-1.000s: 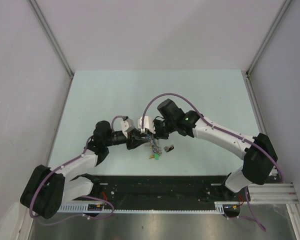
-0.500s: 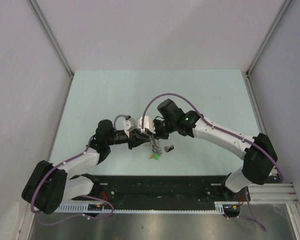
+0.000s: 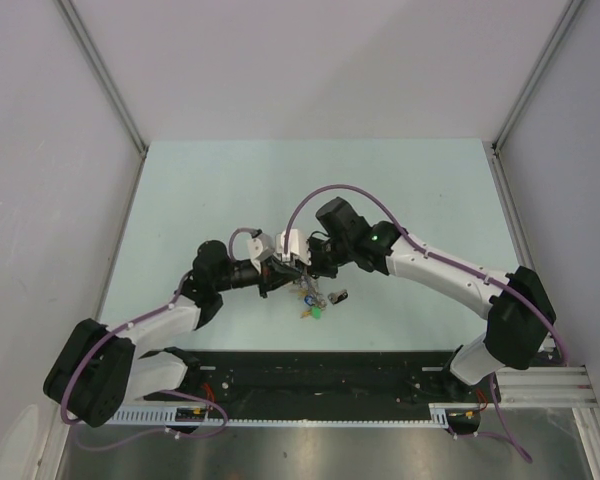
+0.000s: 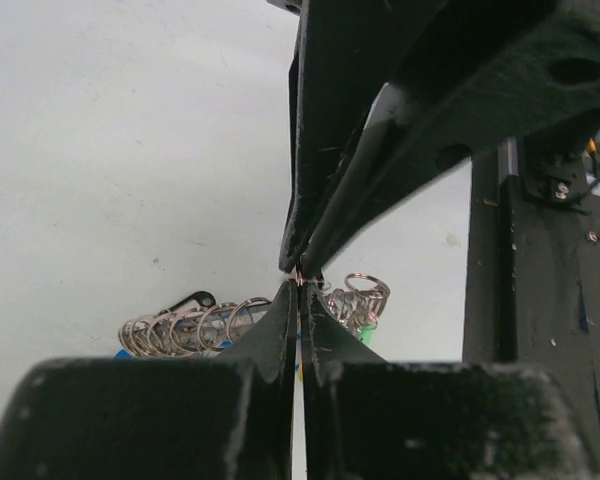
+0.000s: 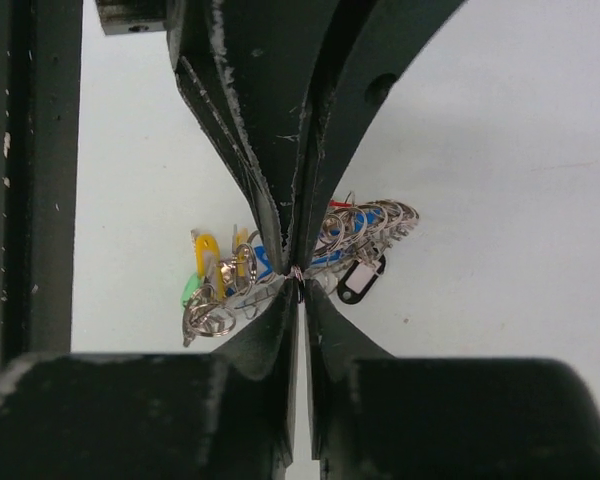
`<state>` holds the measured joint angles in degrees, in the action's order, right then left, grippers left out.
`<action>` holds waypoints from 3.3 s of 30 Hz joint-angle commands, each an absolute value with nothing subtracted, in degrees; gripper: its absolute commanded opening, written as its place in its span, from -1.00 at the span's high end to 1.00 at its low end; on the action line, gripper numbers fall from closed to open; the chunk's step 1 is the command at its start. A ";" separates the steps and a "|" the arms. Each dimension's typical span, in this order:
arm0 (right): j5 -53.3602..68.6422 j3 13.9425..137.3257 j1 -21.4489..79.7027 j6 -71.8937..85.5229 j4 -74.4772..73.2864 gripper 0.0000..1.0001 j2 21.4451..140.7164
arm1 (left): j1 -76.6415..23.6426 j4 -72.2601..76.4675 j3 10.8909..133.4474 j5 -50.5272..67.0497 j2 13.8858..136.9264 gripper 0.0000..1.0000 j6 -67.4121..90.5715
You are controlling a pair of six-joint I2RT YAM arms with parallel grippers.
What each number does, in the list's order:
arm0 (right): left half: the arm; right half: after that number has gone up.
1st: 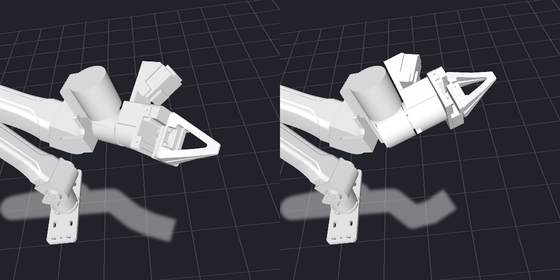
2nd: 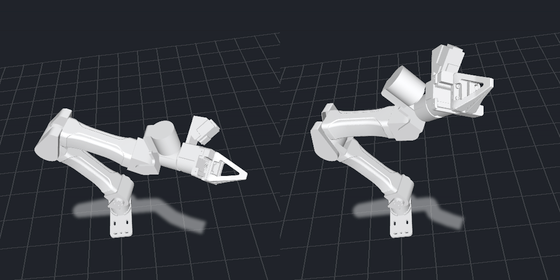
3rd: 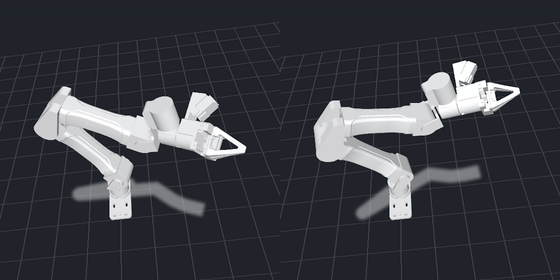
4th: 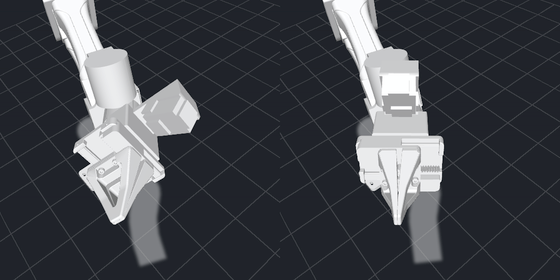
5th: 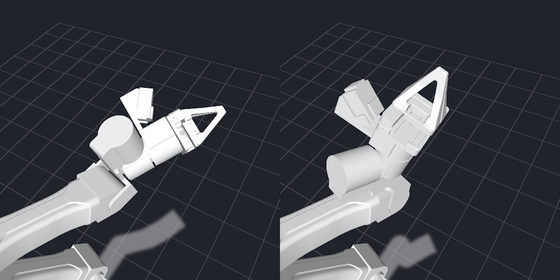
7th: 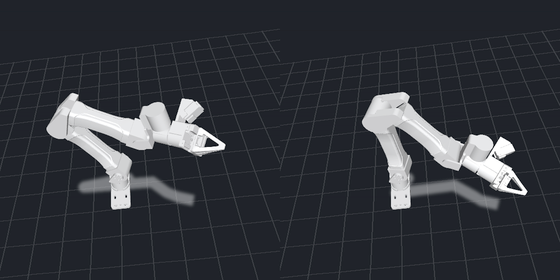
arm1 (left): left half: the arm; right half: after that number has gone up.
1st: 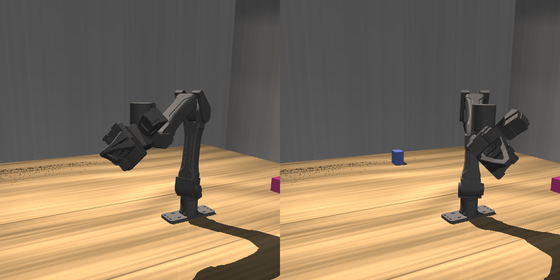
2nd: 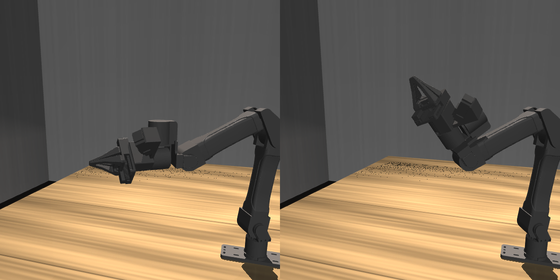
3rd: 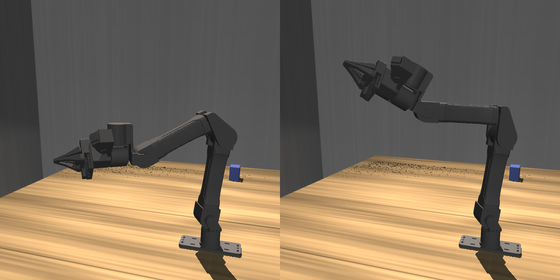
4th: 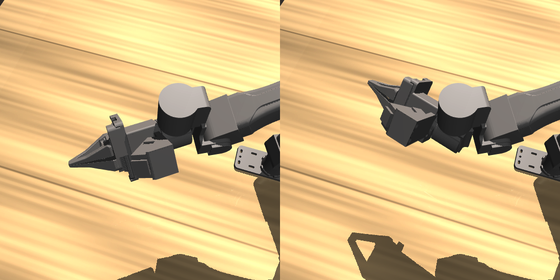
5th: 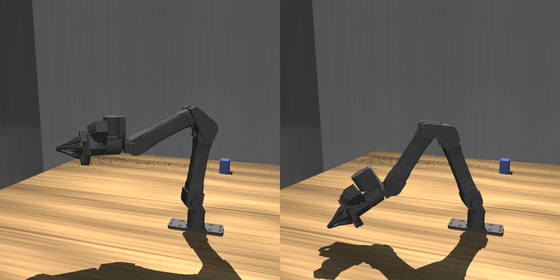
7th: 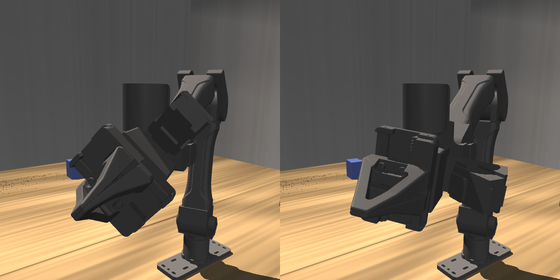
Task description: Put the keys on the keyring
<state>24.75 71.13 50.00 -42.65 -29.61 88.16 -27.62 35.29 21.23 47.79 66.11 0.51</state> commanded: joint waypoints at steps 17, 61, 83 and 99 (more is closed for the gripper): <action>21.28 30.19 42.45 -1.44 31.60 0.19 63.72 | -29.00 67.48 8.88 34.98 65.56 0.99 14.94; 11.69 22.85 49.66 15.29 86.31 0.20 92.11 | -30.50 75.32 6.24 32.61 66.44 0.99 18.37; 8.79 21.36 50.80 14.50 84.02 0.17 86.39 | -30.41 74.09 5.98 31.64 65.13 0.99 17.84; 9.93 23.03 50.80 16.43 86.66 0.22 91.14 | -30.50 74.18 6.24 31.82 64.78 0.99 18.19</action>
